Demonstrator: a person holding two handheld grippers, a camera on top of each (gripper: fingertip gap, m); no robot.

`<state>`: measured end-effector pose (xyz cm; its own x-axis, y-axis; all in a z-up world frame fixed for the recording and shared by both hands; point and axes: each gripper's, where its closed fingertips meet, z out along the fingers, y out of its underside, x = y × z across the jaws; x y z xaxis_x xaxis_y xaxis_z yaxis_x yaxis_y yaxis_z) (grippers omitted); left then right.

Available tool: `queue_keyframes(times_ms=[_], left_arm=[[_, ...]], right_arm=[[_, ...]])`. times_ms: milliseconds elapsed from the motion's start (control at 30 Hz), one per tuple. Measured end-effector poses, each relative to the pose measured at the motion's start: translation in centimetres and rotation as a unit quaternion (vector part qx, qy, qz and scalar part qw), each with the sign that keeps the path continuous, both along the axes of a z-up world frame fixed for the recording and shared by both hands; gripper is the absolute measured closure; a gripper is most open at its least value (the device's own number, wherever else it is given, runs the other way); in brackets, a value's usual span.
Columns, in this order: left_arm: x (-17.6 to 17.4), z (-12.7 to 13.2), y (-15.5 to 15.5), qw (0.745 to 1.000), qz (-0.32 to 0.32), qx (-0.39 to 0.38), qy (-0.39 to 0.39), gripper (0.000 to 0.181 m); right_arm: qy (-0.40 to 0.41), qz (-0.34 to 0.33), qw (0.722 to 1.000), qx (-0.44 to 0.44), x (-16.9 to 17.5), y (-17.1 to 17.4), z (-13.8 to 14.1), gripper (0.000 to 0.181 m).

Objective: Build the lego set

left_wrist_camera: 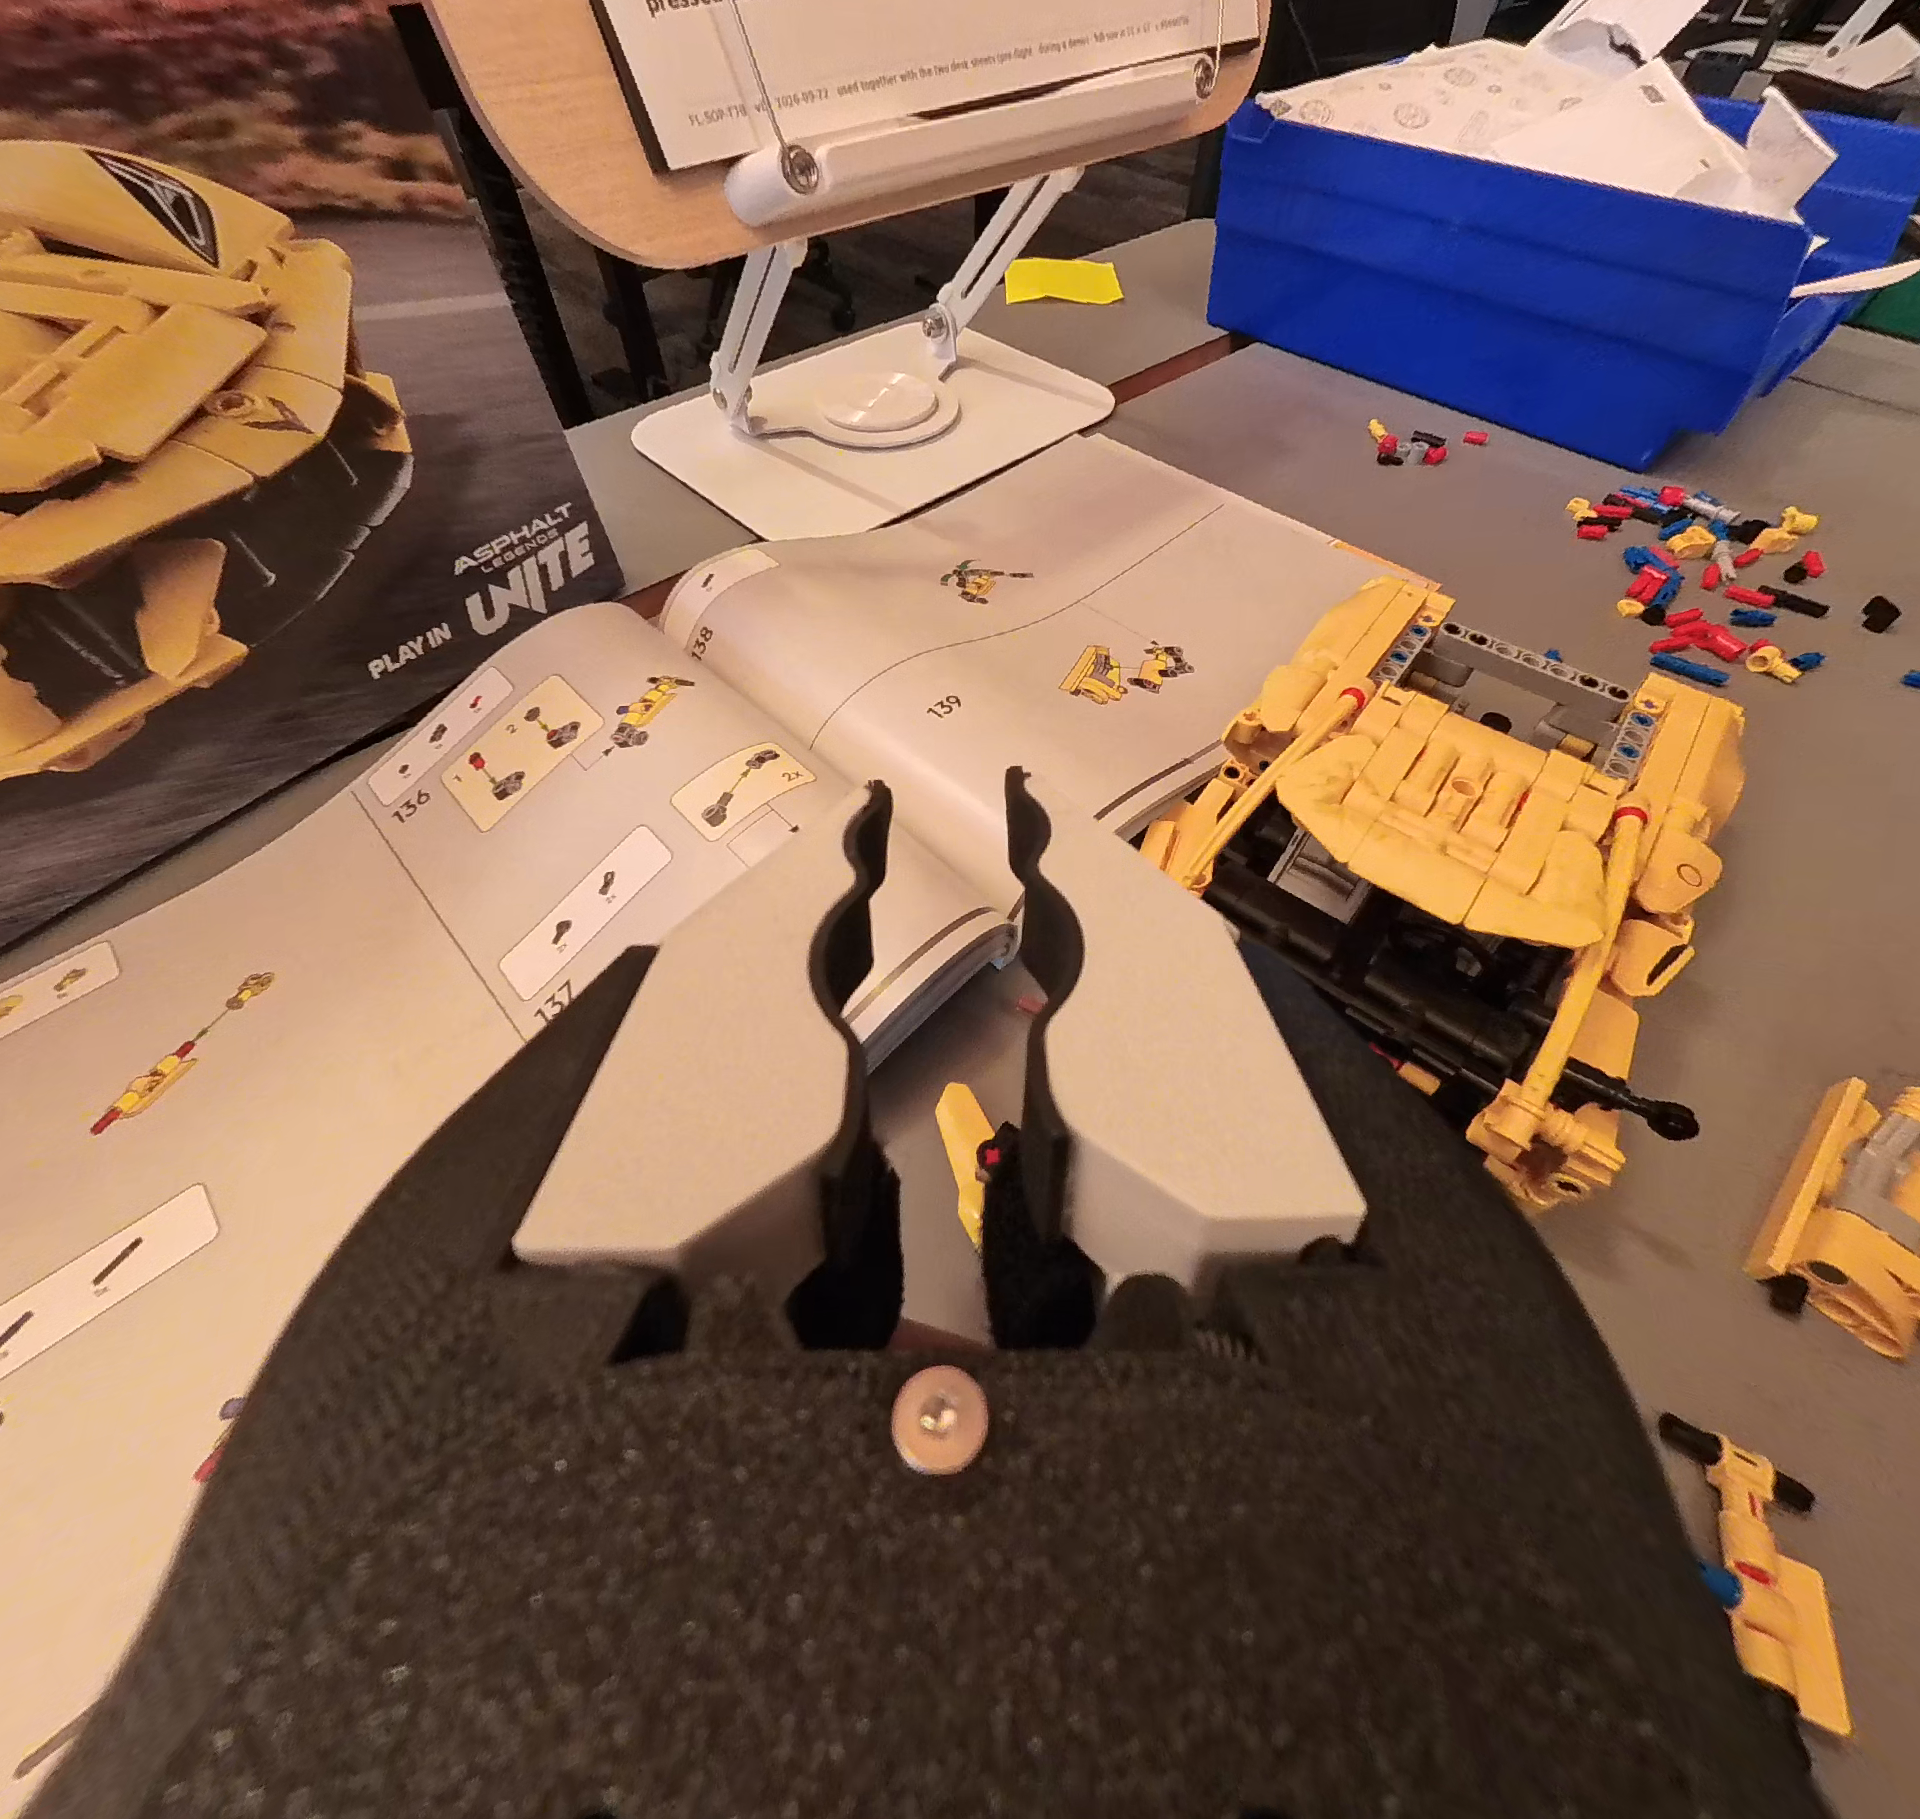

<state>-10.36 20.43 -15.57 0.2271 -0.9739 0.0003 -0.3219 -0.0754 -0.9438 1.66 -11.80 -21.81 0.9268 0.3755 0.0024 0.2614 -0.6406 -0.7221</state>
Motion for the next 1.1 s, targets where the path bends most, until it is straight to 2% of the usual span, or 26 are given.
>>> queue_keyframes(times_ms=[167, 267, 400, 567, 900, 1000, 1100], left_arm=[[0.0, 0.0, 0.0, 1.0, 0.001, 0.002, 0.001, 0.158], [-0.1, 0.1, -0.1, 1.0, -0.001, 0.002, -0.001, 0.159], [0.0, 0.2, -0.3, 1.0, -0.005, 0.006, -0.002, 0.159], [0.0, 0.3, -0.3, 1.0, -0.005, 0.007, -0.002, 0.159], [-0.4, -0.2, 0.1, 1.0, -0.001, 0.011, 0.015, 0.159], [-0.9, -0.9, 1.0, 0.999, 0.017, 0.018, 0.039, 0.158], [-1.8, -1.7, 2.5, 0.996, 0.049, 0.015, 0.067, 0.158]], right_arm=[[0.025, 0.065, 0.998, 0.005, -6.2, 3.1, 0.1, 0.173], [-0.001, 0.072, 0.997, 0.006, -7.7, 4.7, -0.6, 0.173], [-0.034, 0.026, 0.999, 0.018, -7.0, 6.7, -0.5, 0.173], [-0.063, 0.035, 0.997, -0.021, -6.8, 6.8, -2.2, 0.173], [-0.027, 0.037, 0.998, -0.045, -7.0, 6.8, -2.8, 0.169], [-0.014, 0.032, 0.998, -0.048, -6.8, 6.5, -2.7, 0.159], [0.009, 0.018, 0.999, -0.033, -5.8, 6.1, -1.4, 0.159]])
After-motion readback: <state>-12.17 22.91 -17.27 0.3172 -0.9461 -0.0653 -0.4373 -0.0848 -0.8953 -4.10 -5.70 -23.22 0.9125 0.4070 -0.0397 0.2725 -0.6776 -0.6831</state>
